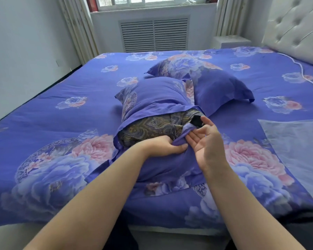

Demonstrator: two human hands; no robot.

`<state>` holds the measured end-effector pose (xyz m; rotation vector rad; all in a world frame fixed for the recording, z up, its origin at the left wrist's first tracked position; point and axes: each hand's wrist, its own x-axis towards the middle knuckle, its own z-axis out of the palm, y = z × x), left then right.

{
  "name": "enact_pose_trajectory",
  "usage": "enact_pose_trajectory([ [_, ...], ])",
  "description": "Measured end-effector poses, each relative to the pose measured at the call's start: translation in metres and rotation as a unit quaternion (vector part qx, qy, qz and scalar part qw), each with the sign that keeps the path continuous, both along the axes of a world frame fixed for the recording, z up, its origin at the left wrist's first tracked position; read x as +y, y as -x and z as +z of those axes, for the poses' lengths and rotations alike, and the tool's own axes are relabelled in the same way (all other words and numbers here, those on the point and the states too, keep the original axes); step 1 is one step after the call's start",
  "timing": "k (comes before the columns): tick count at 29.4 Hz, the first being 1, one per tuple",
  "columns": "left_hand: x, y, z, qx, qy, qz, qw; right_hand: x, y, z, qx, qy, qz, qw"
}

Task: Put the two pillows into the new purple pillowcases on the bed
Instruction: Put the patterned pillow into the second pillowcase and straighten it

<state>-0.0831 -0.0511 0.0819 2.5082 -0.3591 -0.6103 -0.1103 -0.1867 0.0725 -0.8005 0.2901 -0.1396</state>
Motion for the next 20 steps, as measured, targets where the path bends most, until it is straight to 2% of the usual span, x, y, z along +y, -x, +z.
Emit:
enact_pose_trajectory([
  [2,0.003,0.001,0.001,-0.067,-0.028,0.004,0.997,-0.001,-0.005,-0.011,-0.057,0.163,0.017,0.985],
  [3,0.003,0.004,-0.001,-0.132,-0.048,0.011,0.99,-0.003,-0.008,-0.015,-0.086,0.279,0.033,0.956],
  [4,0.002,0.009,-0.005,-0.205,-0.078,0.019,0.975,-0.005,-0.011,-0.019,-0.108,0.405,0.048,0.907],
  [6,0.002,0.019,-0.014,-0.345,-0.157,0.029,0.925,-0.008,-0.015,-0.024,-0.108,0.619,0.051,0.776],
  [8,0.002,0.025,-0.02,-0.411,-0.189,0.06,0.89,-0.007,-0.013,-0.024,-0.079,0.738,0.011,0.67],
  [9,0.004,0.024,-0.022,-0.407,-0.174,0.077,0.893,-0.005,-0.011,-0.023,-0.073,0.769,-0.007,0.635],
  [10,0.005,0.023,-0.022,-0.395,-0.148,0.09,0.902,-0.003,-0.01,-0.022,-0.074,0.784,-0.008,0.617],
  [12,0.007,0.017,-0.017,-0.383,-0.116,0.092,0.912,-0.001,-0.009,-0.021,-0.079,0.791,0.03,0.606],
  [17,0.011,-0.006,-0.002,-0.409,-0.19,0.082,0.889,0.014,-0.014,-0.013,-0.027,0.82,0.062,0.568],
  [20,0.01,-0.022,0.0,-0.405,-0.197,0.092,0.888,0.012,-0.024,0.007,-0.039,0.825,0.085,0.557],
])
